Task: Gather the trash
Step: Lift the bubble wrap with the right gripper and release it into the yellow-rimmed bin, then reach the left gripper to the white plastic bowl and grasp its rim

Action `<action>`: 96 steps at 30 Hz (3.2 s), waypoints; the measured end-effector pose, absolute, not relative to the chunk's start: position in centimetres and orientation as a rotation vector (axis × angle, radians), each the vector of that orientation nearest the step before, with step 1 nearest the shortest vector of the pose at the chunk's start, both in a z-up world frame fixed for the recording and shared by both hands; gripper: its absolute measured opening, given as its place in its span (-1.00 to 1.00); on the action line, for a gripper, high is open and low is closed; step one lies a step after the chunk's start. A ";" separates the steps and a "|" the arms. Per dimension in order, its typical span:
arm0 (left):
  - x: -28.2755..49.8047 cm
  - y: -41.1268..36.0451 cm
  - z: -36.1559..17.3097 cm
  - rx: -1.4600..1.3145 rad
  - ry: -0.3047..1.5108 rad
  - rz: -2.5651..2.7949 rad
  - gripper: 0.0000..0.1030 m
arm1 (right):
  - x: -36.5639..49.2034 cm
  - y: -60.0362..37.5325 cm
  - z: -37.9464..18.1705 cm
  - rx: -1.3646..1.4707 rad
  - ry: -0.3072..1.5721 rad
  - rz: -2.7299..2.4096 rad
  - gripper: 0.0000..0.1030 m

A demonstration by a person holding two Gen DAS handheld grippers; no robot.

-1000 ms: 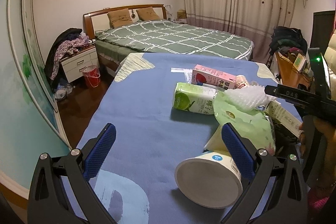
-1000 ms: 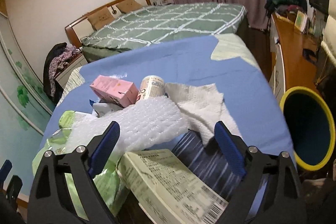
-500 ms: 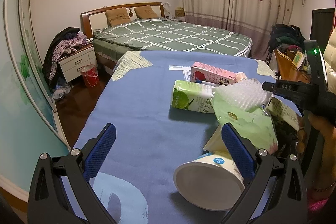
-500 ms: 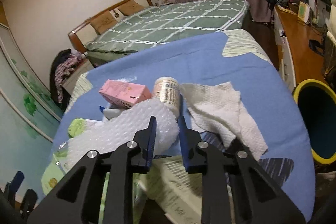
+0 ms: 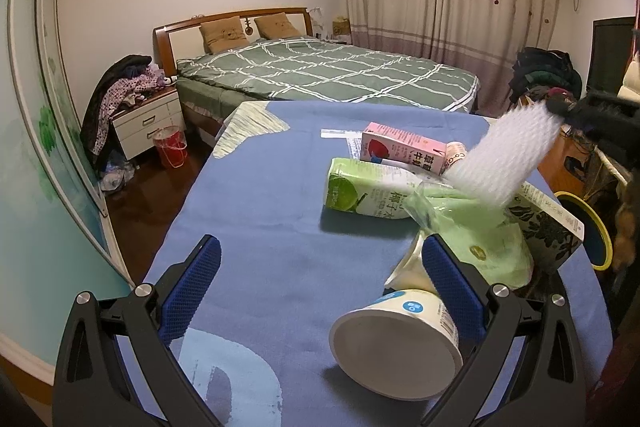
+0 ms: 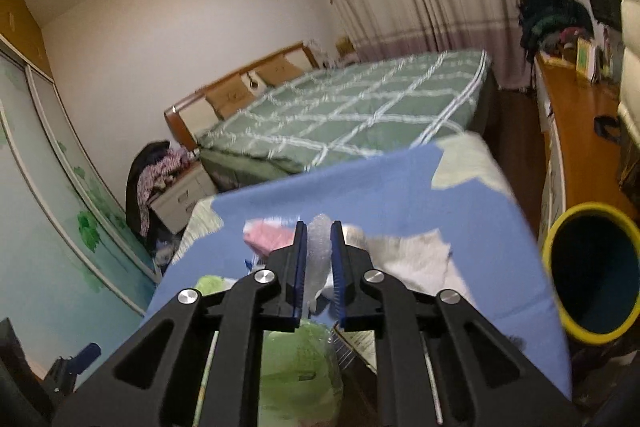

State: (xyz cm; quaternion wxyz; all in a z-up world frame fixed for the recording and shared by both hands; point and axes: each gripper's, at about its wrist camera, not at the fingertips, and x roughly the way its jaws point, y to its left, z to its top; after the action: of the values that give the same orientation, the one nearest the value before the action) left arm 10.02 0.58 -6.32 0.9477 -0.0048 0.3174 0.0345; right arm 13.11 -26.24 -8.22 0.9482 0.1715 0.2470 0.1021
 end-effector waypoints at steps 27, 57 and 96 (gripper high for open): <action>9.5 -4.0 -5.8 0.027 0.653 -0.008 0.93 | 10.6 -49.1 -10.8 0.313 0.508 -0.315 -0.78; 9.6 -3.5 -8.1 0.020 0.724 -0.063 0.93 | 10.5 -49.5 -17.7 0.285 0.615 -0.357 0.01; 7.3 -2.9 -10.7 0.171 0.770 -0.317 0.76 | 8.2 -44.6 -17.9 0.311 0.631 -0.201 0.04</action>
State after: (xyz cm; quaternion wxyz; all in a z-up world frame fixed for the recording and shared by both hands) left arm 7.31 -2.93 -10.74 0.9109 0.0830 0.3737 -0.1539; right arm 8.16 -44.58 -17.90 0.9339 0.1520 0.3084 -0.0982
